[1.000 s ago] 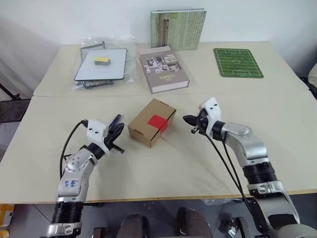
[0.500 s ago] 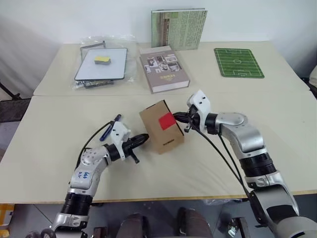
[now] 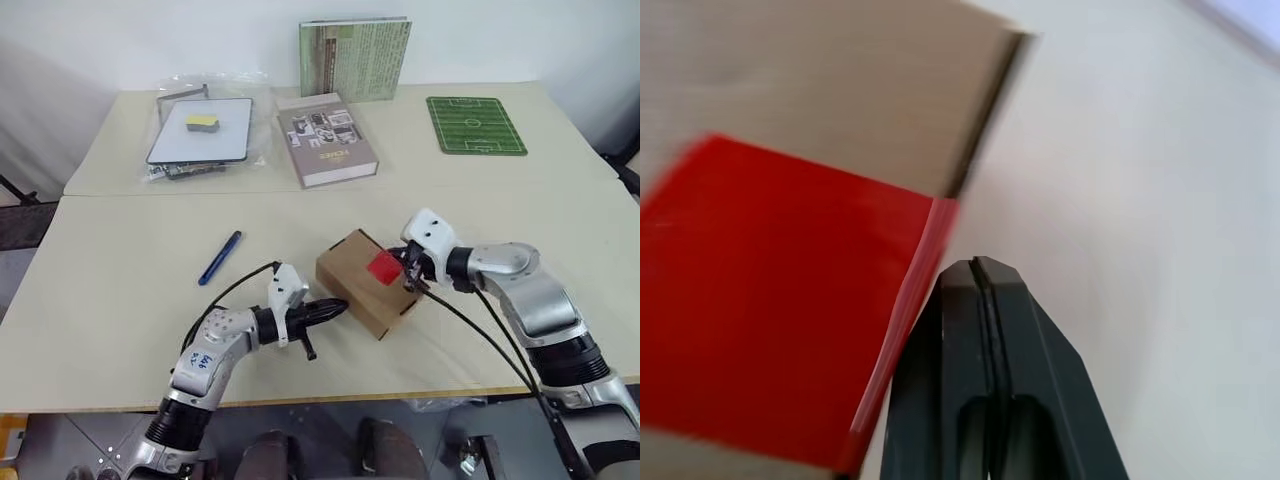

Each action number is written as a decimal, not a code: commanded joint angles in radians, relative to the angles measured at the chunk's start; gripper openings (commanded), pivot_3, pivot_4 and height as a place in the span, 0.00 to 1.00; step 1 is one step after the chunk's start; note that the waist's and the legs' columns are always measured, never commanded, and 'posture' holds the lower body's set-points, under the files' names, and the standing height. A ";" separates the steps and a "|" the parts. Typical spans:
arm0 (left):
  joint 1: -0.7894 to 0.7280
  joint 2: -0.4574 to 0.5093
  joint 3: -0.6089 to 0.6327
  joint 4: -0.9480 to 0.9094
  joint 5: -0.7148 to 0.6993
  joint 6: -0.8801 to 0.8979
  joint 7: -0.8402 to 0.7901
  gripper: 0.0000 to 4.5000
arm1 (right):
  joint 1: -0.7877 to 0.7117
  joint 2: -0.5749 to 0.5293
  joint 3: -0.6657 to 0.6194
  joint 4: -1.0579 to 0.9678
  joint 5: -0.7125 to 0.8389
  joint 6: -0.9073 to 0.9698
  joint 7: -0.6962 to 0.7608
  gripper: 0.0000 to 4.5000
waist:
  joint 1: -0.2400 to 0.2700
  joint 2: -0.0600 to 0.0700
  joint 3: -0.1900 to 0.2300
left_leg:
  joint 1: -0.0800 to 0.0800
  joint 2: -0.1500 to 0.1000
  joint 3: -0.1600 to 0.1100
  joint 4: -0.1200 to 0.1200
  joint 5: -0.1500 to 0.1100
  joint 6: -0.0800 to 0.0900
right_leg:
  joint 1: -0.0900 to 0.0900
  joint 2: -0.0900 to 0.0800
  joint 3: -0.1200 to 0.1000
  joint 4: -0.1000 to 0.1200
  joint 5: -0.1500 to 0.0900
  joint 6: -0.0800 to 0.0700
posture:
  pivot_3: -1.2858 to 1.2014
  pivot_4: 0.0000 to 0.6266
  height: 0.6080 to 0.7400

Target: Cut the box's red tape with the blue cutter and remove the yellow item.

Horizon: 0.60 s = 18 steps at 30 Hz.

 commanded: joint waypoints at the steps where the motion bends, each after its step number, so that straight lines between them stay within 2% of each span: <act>1: 0.046 0.037 0.123 -0.033 -0.012 -0.022 0.059 0.01 | 0.026 -0.027 -0.151 -0.035 0.015 -0.025 -0.075 0.00 | 0.001 0.000 0.000 | 0.000 0.000 0.000 0.000 0.000 0.000 | 0.000 0.000 0.000 0.000 0.000 0.000 | 0.52 0.24 1.00; 6: 0.041 0.083 0.211 0.062 0.014 -0.089 0.080 0.01 | 0.172 -0.136 -0.260 -0.177 0.061 0.051 -0.027 0.00 | 0.021 0.000 0.000 | -0.002 -0.001 -0.002 0.000 -0.001 0.001 | 0.000 0.000 0.000 -0.001 0.000 0.000 | 0.52 0.24 1.00; 13: -0.176 0.035 0.187 0.359 0.081 -0.279 0.072 0.01 | 0.464 -0.327 -0.345 -0.471 0.199 0.232 0.140 0.00 | 0.033 -0.001 0.001 | -0.002 -0.002 -0.002 0.001 0.000 0.001 | 0.001 0.000 0.000 -0.003 0.001 0.001 | 0.52 0.24 1.00; 15: -0.237 0.007 0.171 0.426 0.091 -0.320 0.055 0.01 | 0.521 -0.340 -0.359 -0.541 0.249 0.281 0.154 0.00 | 0.036 -0.004 0.002 | -0.002 -0.002 -0.002 0.001 0.000 0.002 | 0.001 0.001 -0.001 -0.003 0.001 0.001 | 0.52 0.24 1.00; 18: -0.302 -0.027 0.148 0.505 0.099 -0.362 0.024 0.01 | 0.527 -0.318 -0.347 -0.577 0.278 0.317 0.115 0.00 | 0.024 -0.007 0.003 | -0.002 -0.003 -0.002 0.001 0.000 0.001 | 0.002 0.002 0.000 -0.005 0.002 0.001 | 0.52 0.24 1.00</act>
